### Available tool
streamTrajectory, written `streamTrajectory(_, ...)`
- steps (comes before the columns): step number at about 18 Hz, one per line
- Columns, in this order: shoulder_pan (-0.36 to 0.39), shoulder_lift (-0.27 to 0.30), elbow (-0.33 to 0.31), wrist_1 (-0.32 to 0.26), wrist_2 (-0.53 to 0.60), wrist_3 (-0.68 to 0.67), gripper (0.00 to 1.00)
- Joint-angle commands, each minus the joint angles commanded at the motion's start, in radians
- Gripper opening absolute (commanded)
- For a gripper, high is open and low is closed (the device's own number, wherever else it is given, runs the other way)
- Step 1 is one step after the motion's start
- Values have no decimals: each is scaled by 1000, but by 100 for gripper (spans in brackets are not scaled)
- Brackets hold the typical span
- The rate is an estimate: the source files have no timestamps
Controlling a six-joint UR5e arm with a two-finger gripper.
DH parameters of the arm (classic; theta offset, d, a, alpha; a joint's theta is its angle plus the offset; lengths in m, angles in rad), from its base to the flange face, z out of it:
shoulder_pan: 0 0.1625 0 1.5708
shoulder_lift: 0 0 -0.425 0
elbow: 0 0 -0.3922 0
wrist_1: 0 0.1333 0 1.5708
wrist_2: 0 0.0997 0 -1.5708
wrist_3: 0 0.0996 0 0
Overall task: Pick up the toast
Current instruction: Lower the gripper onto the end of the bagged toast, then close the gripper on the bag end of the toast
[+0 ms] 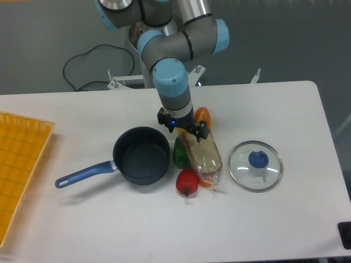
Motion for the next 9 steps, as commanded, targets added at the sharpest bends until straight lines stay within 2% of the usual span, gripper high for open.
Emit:
streamTrajectory(3, 0, 0, 2, 2, 2, 0, 96)
streamTrajectory(9, -2, 0, 2, 8, 9, 0, 77)
